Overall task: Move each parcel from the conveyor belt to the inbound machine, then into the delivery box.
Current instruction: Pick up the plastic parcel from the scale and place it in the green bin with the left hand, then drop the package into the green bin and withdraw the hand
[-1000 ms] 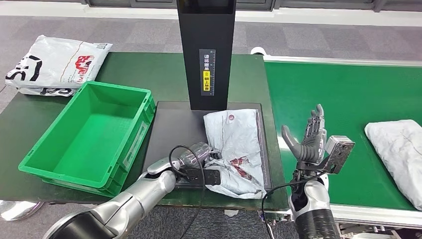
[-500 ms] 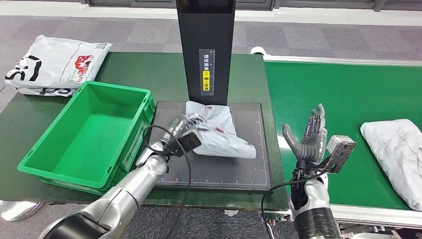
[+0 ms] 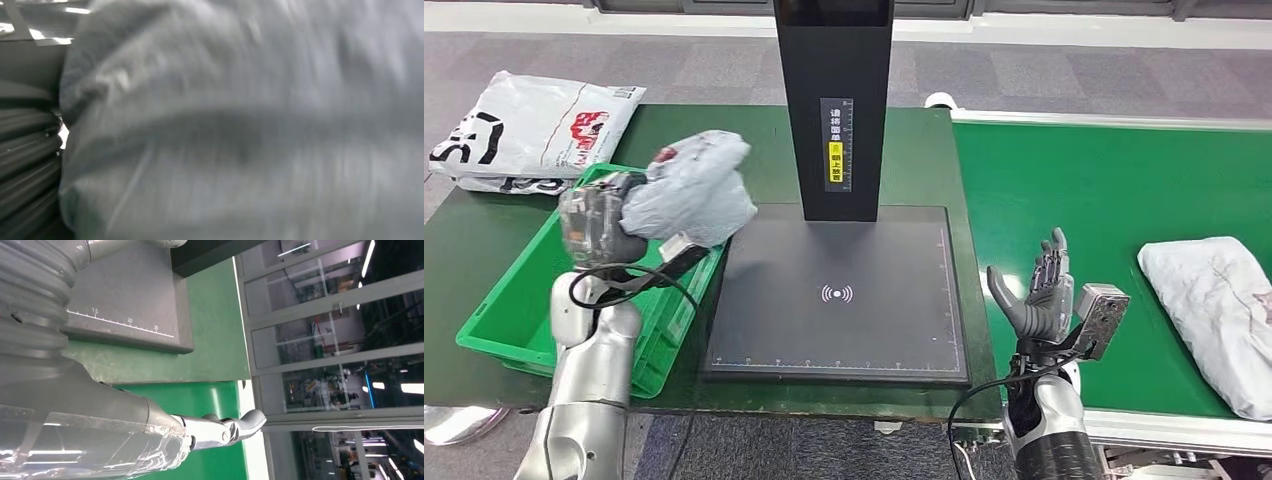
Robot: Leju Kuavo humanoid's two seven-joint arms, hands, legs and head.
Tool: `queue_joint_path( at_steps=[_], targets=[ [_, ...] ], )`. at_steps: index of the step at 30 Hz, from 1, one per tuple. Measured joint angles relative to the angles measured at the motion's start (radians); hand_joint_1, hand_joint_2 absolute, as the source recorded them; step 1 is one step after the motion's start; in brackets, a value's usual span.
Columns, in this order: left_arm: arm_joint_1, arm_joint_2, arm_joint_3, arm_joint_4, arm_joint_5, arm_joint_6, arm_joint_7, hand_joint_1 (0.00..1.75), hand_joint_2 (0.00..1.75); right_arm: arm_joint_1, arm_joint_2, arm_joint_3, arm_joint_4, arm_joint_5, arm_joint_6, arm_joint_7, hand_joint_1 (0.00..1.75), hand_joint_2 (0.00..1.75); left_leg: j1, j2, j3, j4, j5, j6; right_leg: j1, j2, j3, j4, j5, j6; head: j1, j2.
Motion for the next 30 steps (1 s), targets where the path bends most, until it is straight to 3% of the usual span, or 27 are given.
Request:
queue_joint_path(
  at_steps=[4,12,14,16,19,22,23,26,30],
  targets=[
    [0.019,-0.017,0.179,-0.077,-0.051,0.001,-0.021,1.75,1.75,0.001,-0.005,0.000,0.000,0.001,0.000,0.007,0.00,1.75,0.000,0.000,0.000,0.000,0.000,-0.001,0.000,0.001,-0.001,0.000,0.000,0.000,0.000,0.000],
    [0.055,-0.019,0.344,-0.164,-0.193,0.001,0.092,1.75,1.75,0.008,-0.008,0.000,0.000,-0.001,-0.001,0.015,0.00,1.75,0.000,-0.001,0.000,0.000,-0.001,-0.001,0.000,-0.001,-0.001,0.001,-0.001,-0.001,0.000,0.000],
    [0.076,-0.005,0.354,-0.170,-0.257,0.001,0.188,1.75,1.75,0.015,-0.010,0.000,-0.004,-0.002,-0.001,0.023,0.00,1.75,0.000,-0.001,0.000,0.000,-0.001,-0.001,0.000,-0.001,-0.001,0.001,-0.001,-0.002,0.000,0.000],
    [0.100,0.024,0.342,-0.151,-0.307,0.001,0.350,1.75,1.75,0.024,-0.011,0.000,-0.011,-0.002,-0.001,0.030,0.00,1.75,0.000,-0.001,0.000,0.000,-0.001,-0.002,0.000,0.000,-0.002,0.001,-0.002,-0.002,0.000,0.000],
    [0.117,0.101,0.260,-0.049,-0.319,0.001,0.575,1.73,1.75,0.041,-0.012,0.000,-0.029,-0.003,-0.001,0.036,0.00,1.75,0.000,0.000,0.000,0.000,-0.001,-0.002,0.001,0.000,-0.003,0.001,-0.002,-0.002,0.000,0.000],
    [0.116,0.172,0.154,0.069,-0.321,-0.025,0.673,0.42,1.75,0.056,-0.012,0.000,-0.047,-0.003,0.001,0.044,0.00,1.75,0.001,-0.001,0.000,0.000,0.000,-0.003,0.001,-0.001,-0.002,0.001,-0.002,-0.003,0.000,0.000],
    [0.109,0.191,0.115,0.114,-0.320,-0.059,0.702,0.00,1.31,0.061,-0.013,0.000,-0.054,-0.002,0.005,0.049,0.00,1.75,0.001,-0.001,0.000,0.000,0.000,-0.003,0.001,-0.001,-0.002,0.001,-0.002,-0.003,0.000,0.000],
    [0.062,0.231,0.022,0.248,-0.285,-0.187,0.703,0.00,0.00,0.068,-0.013,0.000,-0.067,0.008,0.020,0.061,0.00,1.75,-0.002,-0.004,0.003,-0.001,0.000,-0.003,-0.002,-0.004,0.002,0.002,-0.003,-0.003,0.000,0.000],
    [-0.014,0.240,-0.003,0.401,-0.116,-0.201,0.552,0.00,0.00,0.071,-0.014,0.000,-0.082,0.025,0.034,0.077,0.00,1.75,-0.006,-0.013,0.014,-0.004,0.000,-0.003,-0.006,-0.013,0.012,0.003,-0.009,0.000,0.000,0.000]
  ],
)
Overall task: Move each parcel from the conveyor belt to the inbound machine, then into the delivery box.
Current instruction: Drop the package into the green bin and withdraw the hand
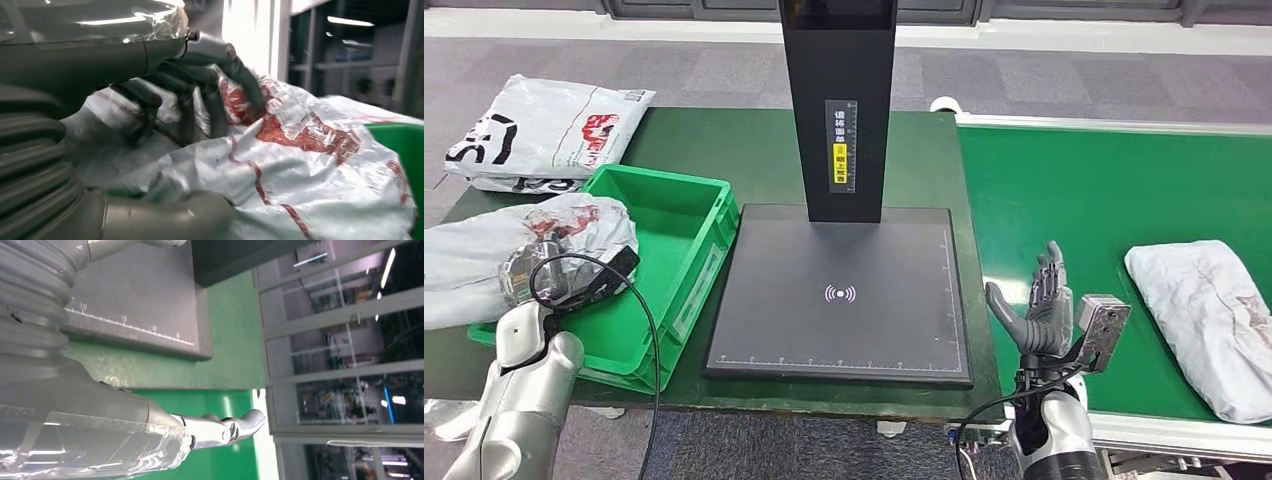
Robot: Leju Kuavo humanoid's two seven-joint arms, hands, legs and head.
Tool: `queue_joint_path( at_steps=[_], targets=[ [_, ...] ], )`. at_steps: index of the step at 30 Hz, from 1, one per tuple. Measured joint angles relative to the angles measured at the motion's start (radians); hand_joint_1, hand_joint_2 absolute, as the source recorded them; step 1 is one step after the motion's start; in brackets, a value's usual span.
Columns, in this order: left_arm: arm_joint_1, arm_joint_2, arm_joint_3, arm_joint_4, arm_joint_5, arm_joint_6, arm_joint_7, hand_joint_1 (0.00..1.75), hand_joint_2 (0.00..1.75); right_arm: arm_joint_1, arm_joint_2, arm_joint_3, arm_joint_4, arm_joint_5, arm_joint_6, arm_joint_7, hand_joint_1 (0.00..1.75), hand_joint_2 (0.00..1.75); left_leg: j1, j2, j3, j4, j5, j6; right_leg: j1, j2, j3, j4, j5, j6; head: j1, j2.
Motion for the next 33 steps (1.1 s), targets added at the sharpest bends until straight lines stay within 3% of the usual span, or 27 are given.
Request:
queue_joint_path(
  at_steps=[8,14,19,22,27,33],
  targets=[
    [-0.085,-0.021,0.032,0.089,0.599,-0.056,-0.333,0.00,0.00,0.004,0.000,0.000,-0.024,0.013,0.001,0.028,0.00,1.75,0.000,-0.009,0.004,-0.002,0.006,0.000,-0.001,-0.010,0.006,0.001,0.001,-0.001,0.000,0.000],
    [-0.108,-0.035,0.035,0.102,0.724,-0.061,-0.385,0.00,0.00,0.005,0.000,0.000,-0.024,0.014,-0.002,0.030,0.00,1.75,-0.001,-0.009,0.002,-0.001,0.007,-0.001,-0.001,-0.009,0.004,0.001,0.003,-0.002,0.000,0.000],
    [-0.109,-0.054,0.038,0.065,1.039,-0.052,-0.509,0.00,0.00,0.009,0.000,0.000,-0.024,0.018,-0.006,0.028,0.00,1.75,0.000,-0.008,-0.002,-0.001,0.007,-0.001,0.000,-0.008,0.001,0.002,0.004,-0.002,0.000,0.000],
    [-0.101,-0.078,0.036,0.003,1.199,-0.086,-0.543,0.00,0.00,-0.002,0.000,0.000,-0.013,0.025,-0.022,0.023,0.00,1.75,0.000,-0.007,-0.004,-0.001,0.007,-0.001,0.000,-0.006,-0.002,0.002,0.004,-0.002,0.000,0.000],
    [-0.083,-0.120,0.021,-0.071,1.259,-0.113,-0.552,0.00,0.00,-0.031,0.000,0.000,0.014,0.028,-0.037,0.021,0.00,1.75,0.000,-0.005,-0.005,-0.001,0.006,-0.001,0.000,-0.004,-0.003,0.002,0.004,-0.002,0.000,0.000],
    [-0.078,-0.133,0.011,-0.100,1.272,-0.114,-0.553,0.00,0.00,-0.036,0.000,0.000,0.029,0.028,-0.038,0.021,0.00,1.75,0.000,-0.002,-0.005,-0.001,0.005,-0.002,0.000,0.001,-0.005,0.002,0.004,-0.002,0.000,0.000]
  ],
)
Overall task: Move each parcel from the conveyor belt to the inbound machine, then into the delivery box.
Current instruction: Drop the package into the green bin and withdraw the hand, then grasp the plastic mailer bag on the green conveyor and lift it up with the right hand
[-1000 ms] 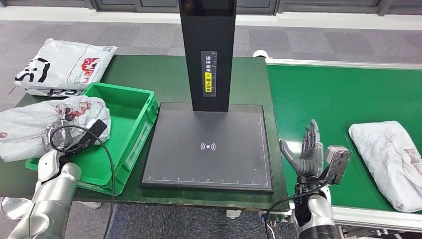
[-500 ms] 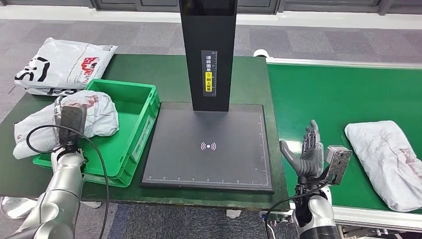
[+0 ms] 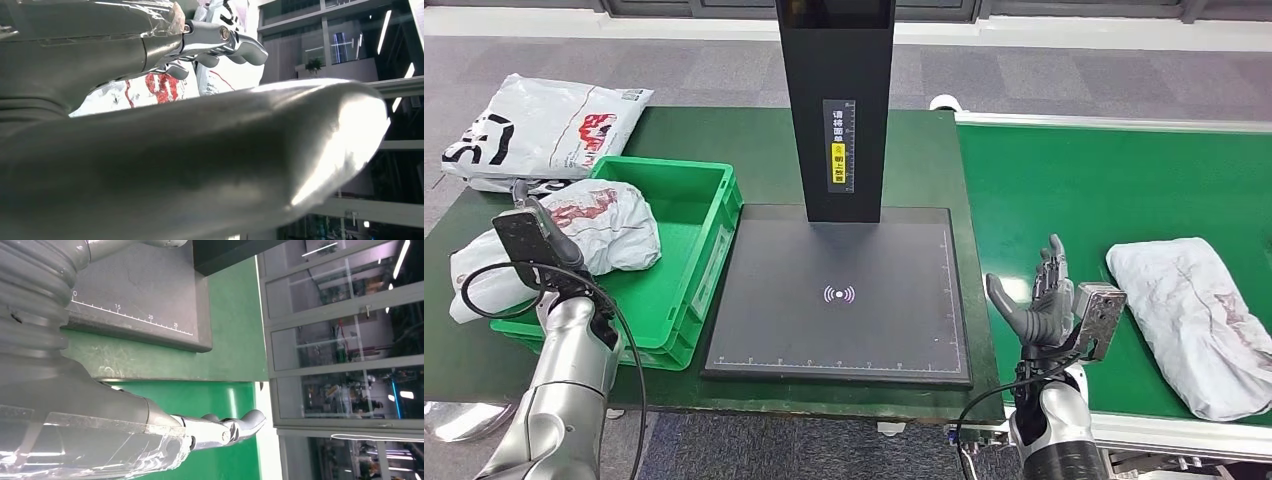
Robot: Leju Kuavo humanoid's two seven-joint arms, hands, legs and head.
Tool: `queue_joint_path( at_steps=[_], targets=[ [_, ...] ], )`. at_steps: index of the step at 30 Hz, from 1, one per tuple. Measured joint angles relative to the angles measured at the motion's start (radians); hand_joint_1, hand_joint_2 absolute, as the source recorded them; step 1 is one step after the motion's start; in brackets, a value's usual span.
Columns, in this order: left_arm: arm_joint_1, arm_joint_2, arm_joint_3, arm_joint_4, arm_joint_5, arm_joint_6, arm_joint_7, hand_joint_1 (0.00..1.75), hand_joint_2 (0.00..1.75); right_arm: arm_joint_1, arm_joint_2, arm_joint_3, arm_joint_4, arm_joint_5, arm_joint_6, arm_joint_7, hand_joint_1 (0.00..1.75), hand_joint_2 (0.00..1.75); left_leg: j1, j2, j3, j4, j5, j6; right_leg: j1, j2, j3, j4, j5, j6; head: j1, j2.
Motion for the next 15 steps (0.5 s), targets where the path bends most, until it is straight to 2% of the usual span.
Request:
queue_joint_path(
  at_steps=[10,14,15],
  targets=[
    [0.005,-0.006,-0.001,-0.013,0.001,0.000,0.000,0.00,0.00,-0.001,0.000,0.000,0.007,0.000,0.000,0.000,0.00,1.75,0.001,0.001,0.000,0.000,-0.001,-0.001,0.001,0.001,-0.001,0.000,0.000,0.000,0.000,0.000],
    [0.006,-0.008,-0.003,-0.015,0.007,-0.019,-0.002,0.00,0.00,-0.002,0.000,0.000,0.010,0.002,-0.006,0.000,0.00,0.00,0.001,0.001,-0.001,0.000,-0.001,-0.001,0.001,0.001,-0.001,0.000,0.000,0.000,0.000,0.000],
    [0.007,-0.008,-0.007,-0.015,0.010,-0.031,-0.002,0.00,0.00,-0.003,0.000,0.000,0.011,0.004,-0.010,0.000,0.00,0.44,0.001,0.001,-0.001,0.000,-0.001,-0.001,0.001,0.001,-0.001,0.000,0.000,0.000,0.000,0.000]
  ],
)
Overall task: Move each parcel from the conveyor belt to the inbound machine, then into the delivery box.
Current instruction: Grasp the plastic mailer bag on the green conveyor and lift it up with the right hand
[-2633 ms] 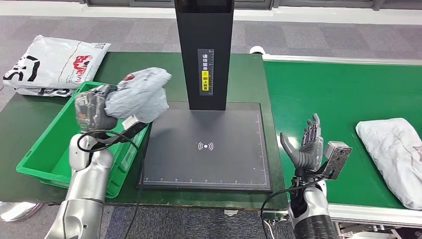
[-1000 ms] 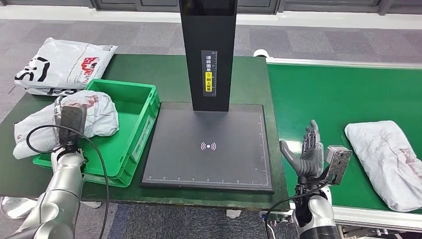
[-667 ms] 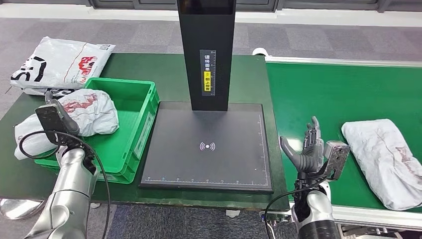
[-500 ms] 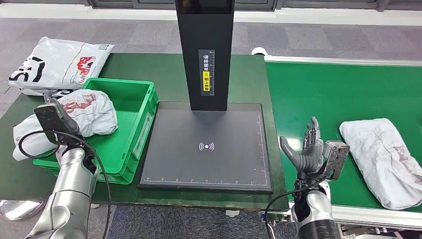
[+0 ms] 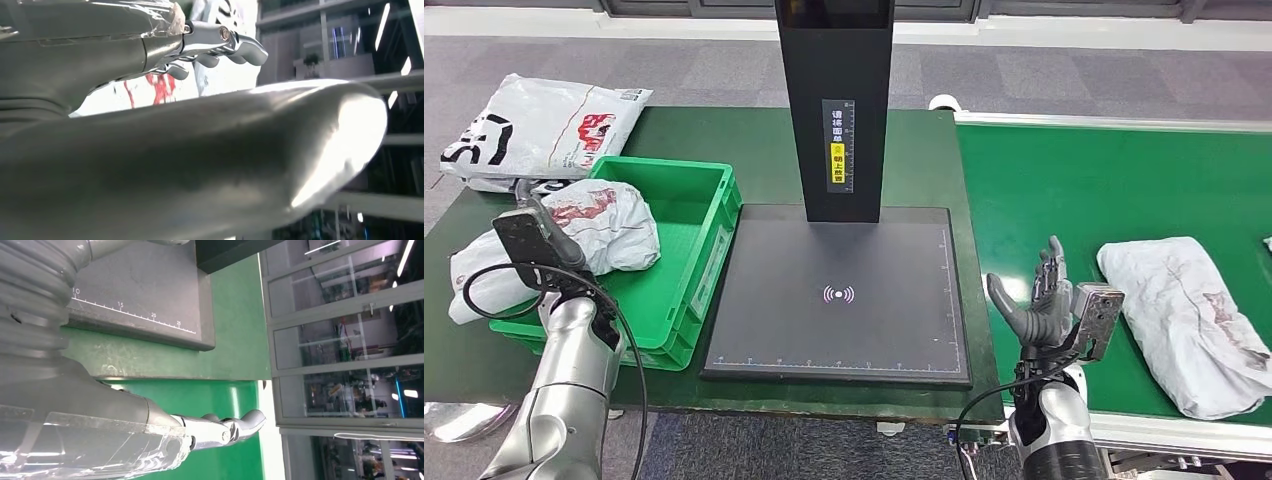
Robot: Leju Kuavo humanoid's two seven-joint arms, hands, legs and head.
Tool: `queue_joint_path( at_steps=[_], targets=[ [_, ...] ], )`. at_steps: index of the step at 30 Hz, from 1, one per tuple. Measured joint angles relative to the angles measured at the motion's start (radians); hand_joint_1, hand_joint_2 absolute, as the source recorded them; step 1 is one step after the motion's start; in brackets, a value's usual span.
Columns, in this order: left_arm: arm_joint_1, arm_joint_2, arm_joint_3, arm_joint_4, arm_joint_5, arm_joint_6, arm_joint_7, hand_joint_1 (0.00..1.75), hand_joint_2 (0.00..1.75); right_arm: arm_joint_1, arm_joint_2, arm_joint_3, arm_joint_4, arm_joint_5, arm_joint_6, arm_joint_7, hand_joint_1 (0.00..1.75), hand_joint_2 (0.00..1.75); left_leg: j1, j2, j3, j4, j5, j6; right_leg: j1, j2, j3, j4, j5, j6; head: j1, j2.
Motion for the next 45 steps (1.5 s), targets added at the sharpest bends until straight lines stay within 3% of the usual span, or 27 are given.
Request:
queue_joint_path(
  at_steps=[3,7,11,13,16,18,23,27,30,33,35,40,42,45],
  targets=[
    [0.012,-0.015,-0.033,-0.004,-0.001,-0.038,-0.012,0.00,0.00,-0.013,0.000,0.000,0.008,0.010,-0.019,-0.001,0.00,1.75,0.000,0.000,0.000,0.000,0.000,0.000,0.000,0.000,0.000,0.000,0.000,0.000,0.000,0.000],
    [0.051,-0.064,-0.146,-0.040,-0.078,-0.020,-0.081,0.00,0.00,-0.031,-0.001,0.000,0.021,0.045,-0.062,-0.003,0.00,1.75,-0.001,-0.003,0.001,0.000,-0.001,0.001,-0.002,-0.004,0.003,-0.001,-0.001,0.001,0.000,0.000],
    [0.080,-0.113,-0.258,-0.056,-0.163,0.078,-0.113,0.00,1.75,-0.033,-0.001,0.002,0.025,0.095,-0.114,-0.002,0.00,1.75,-0.002,-0.005,0.002,0.000,-0.002,0.003,-0.003,-0.007,0.006,-0.001,-0.003,0.003,0.000,0.000],
    [0.091,-0.135,-0.311,-0.044,-0.106,-0.026,-0.088,0.00,1.75,-0.037,-0.001,0.004,0.029,0.173,-0.196,0.008,0.00,1.75,-0.002,-0.004,0.002,0.001,-0.002,0.004,-0.003,-0.005,0.004,-0.001,-0.002,0.004,0.000,0.000],
    [0.088,-0.165,-0.395,0.023,-0.019,-0.317,-0.082,0.00,1.75,-0.053,-0.007,0.005,0.054,0.294,-0.312,0.017,0.00,1.75,-0.002,-0.003,0.001,0.001,-0.001,0.004,-0.002,-0.004,0.003,-0.001,0.000,0.004,0.000,0.000],
    [0.077,-0.180,-0.439,0.072,-0.009,-0.374,-0.111,0.00,1.75,-0.064,-0.010,0.005,0.071,0.316,-0.321,0.008,0.00,1.75,-0.002,-0.001,0.000,0.001,-0.001,0.004,-0.002,-0.001,0.002,-0.001,0.001,0.003,0.000,0.000],
    [0.032,-0.201,-0.493,0.151,-0.002,-0.343,-0.131,0.00,1.75,-0.081,-0.012,0.005,0.106,0.347,-0.343,0.006,0.00,1.75,-0.002,0.005,0.001,0.001,-0.002,0.004,-0.002,0.004,0.000,-0.001,0.001,0.003,0.000,0.000],
    [0.010,-0.203,-0.501,0.190,-0.003,-0.322,-0.128,0.00,1.75,-0.102,-0.023,0.002,0.140,0.414,-0.415,0.043,0.00,1.75,-0.001,0.005,0.000,0.001,-0.002,0.003,-0.001,0.004,-0.001,0.000,0.001,0.003,0.000,0.000],
    [-0.010,-0.205,-0.508,0.222,-0.014,-0.267,-0.110,0.00,1.75,-0.120,-0.040,-0.001,0.184,0.530,-0.526,0.105,0.00,1.75,-0.001,0.005,0.000,0.001,-0.002,0.003,-0.001,0.004,-0.001,0.000,0.001,0.002,0.000,0.000],
    [-0.035,-0.206,-0.510,0.261,-0.012,-0.225,-0.092,0.00,1.75,-0.132,-0.065,-0.025,0.239,0.729,-0.631,0.210,0.00,1.75,-0.001,0.005,0.000,0.001,-0.002,0.003,-0.002,0.004,-0.001,-0.001,0.001,0.002,0.000,0.000],
    [-0.042,-0.205,-0.510,0.276,-0.009,-0.217,-0.087,0.00,1.75,-0.134,-0.073,-0.046,0.256,0.822,-0.653,0.255,0.00,1.75,-0.001,0.004,-0.001,0.001,-0.003,0.004,-0.002,0.004,-0.001,-0.001,0.001,0.003,0.000,0.000],
    [-0.044,-0.205,-0.510,0.281,-0.007,-0.214,-0.086,0.00,1.75,-0.134,-0.075,-0.058,0.262,0.855,-0.657,0.266,0.00,1.75,-0.001,0.004,-0.001,0.001,-0.003,0.004,-0.002,0.004,-0.001,-0.001,0.001,0.003,0.000,0.000],
    [-0.050,-0.204,-0.510,0.296,-0.006,-0.200,-0.081,0.00,1.75,-0.134,-0.081,-0.110,0.279,0.970,-0.659,0.313,0.00,1.75,-0.002,0.004,-0.001,0.001,-0.003,0.004,-0.002,0.003,-0.001,-0.001,0.001,0.003,0.000,0.000],
    [-0.068,-0.204,-0.510,0.340,-0.020,-0.147,-0.051,0.00,1.75,-0.133,-0.103,-0.302,0.335,1.309,-0.664,0.514,0.00,1.75,-0.002,0.004,-0.001,0.001,-0.003,0.004,-0.002,0.004,-0.001,-0.001,0.001,0.003,0.000,0.000]
  ],
)
